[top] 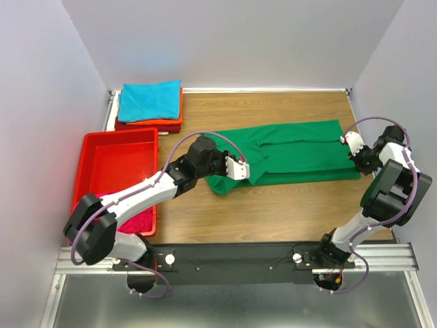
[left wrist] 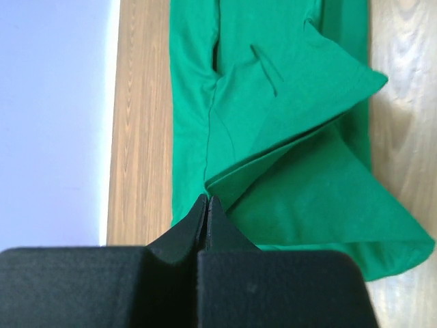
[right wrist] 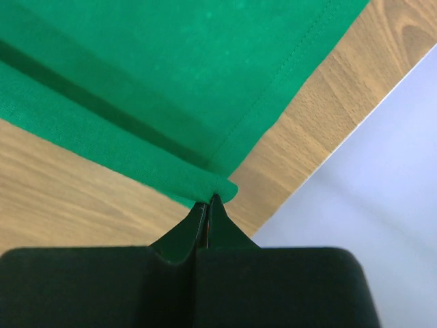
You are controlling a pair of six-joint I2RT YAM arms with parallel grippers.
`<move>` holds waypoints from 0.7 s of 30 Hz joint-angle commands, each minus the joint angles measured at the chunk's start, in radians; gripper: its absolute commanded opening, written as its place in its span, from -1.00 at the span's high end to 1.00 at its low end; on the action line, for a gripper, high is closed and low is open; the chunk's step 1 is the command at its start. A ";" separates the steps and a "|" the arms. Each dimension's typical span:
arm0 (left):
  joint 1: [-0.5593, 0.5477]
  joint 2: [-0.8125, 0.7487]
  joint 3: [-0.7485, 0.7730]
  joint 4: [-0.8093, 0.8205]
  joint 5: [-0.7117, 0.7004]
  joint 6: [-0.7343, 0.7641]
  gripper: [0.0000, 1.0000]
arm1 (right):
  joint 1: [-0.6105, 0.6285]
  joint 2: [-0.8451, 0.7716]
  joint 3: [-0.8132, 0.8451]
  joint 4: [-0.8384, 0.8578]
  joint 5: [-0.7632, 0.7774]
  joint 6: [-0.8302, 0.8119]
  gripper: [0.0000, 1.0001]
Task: Fold and stack the t-shirts
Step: Fold the tshirt
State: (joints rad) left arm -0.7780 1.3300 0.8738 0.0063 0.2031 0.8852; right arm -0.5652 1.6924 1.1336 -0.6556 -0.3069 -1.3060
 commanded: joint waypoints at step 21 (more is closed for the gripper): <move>0.112 0.256 0.197 0.038 -0.002 0.072 1.00 | 0.008 0.159 0.129 0.083 -0.072 0.232 0.99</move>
State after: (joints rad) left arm -0.6765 1.5604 1.0348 0.0288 0.2024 0.9443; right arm -0.5621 1.8305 1.2278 -0.6006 -0.3515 -1.1145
